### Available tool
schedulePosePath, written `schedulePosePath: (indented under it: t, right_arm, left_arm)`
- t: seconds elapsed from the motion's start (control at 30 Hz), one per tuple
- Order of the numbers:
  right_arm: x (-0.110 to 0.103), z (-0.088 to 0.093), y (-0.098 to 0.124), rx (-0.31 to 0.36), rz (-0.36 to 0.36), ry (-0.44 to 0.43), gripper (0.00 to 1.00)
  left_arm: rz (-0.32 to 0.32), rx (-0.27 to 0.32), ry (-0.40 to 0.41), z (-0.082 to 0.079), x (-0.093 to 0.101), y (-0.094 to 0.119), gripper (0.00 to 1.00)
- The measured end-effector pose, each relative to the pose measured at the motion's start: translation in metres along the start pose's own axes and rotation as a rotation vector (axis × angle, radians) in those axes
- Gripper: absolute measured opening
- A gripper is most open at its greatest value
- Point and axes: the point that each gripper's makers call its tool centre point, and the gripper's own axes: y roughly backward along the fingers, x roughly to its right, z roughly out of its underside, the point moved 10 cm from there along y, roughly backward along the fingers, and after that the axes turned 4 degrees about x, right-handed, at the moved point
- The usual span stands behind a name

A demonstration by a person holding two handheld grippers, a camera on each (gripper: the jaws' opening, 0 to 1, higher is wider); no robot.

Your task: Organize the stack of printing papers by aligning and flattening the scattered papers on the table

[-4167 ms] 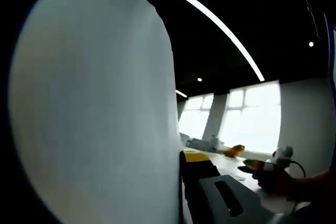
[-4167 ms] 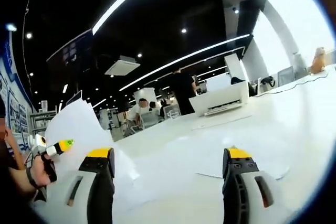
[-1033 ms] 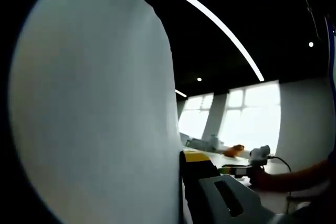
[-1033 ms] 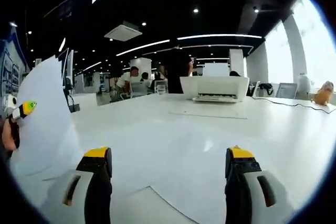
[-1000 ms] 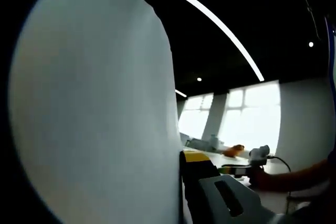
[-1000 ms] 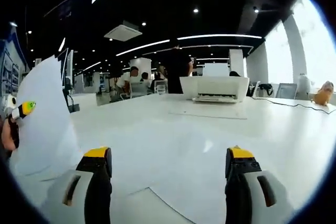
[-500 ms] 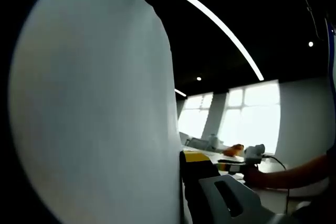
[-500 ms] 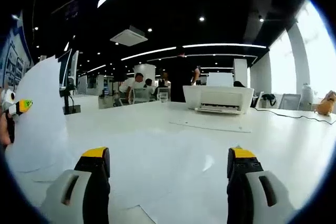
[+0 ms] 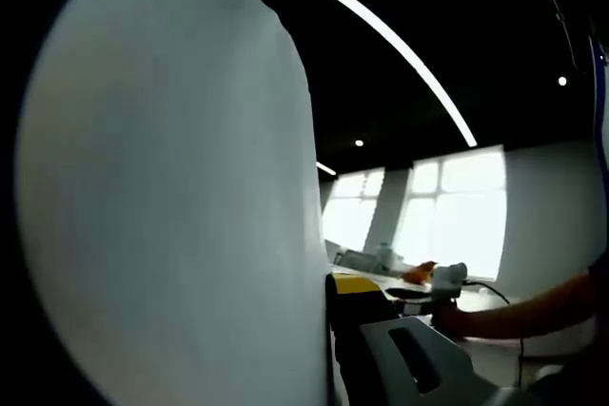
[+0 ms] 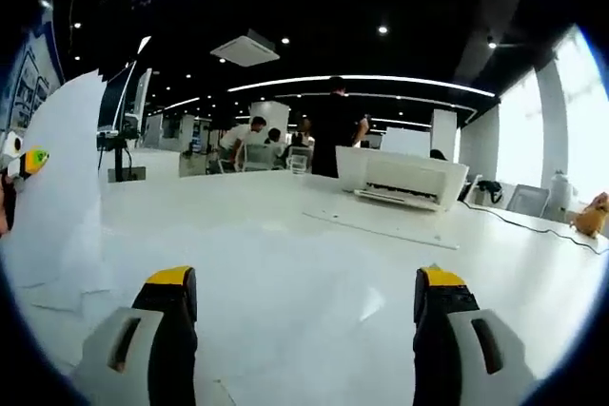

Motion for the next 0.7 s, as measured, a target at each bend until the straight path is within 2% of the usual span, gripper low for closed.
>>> schedulePosePath:
  t: [0.13, 0.33, 0.4, 0.47, 0.57, 0.6, 0.7]
  right_arm:
    - [-0.005, -0.002, -0.002, 0.001, -0.027, 0.041, 0.90]
    - [0.000, -0.002, -0.004, 0.023, -0.050, -0.002, 0.90]
    - [-0.002, 0.003, -0.006, -0.030, -0.072, -0.034, 0.90]
    - [-0.004, 0.006, -0.010, -0.054, -0.091, -0.029, 0.90]
    - [-0.006, 0.014, -0.015, -0.135, -0.106, -0.024, 0.90]
    - [-0.005, 0.015, -0.016, -0.145, -0.104, -0.026, 0.90]
    - [0.002, 0.014, -0.017, -0.125, -0.089, -0.129, 0.90]
  left_arm:
    - [0.004, -0.003, -0.001, 0.000, 0.000, 0.000, 0.06]
    - [0.006, -0.009, -0.003, 0.001, 0.000, -0.001, 0.06]
    - [0.006, -0.010, -0.004, 0.001, 0.000, -0.001, 0.06]
    - [0.004, -0.009, -0.003, 0.001, 0.000, -0.001, 0.06]
    - [0.004, -0.013, -0.004, 0.001, 0.000, -0.001, 0.06]
    - [0.004, -0.014, -0.005, 0.001, 0.000, -0.001, 0.06]
    - [0.005, -0.017, -0.006, 0.001, 0.000, -0.001, 0.06]
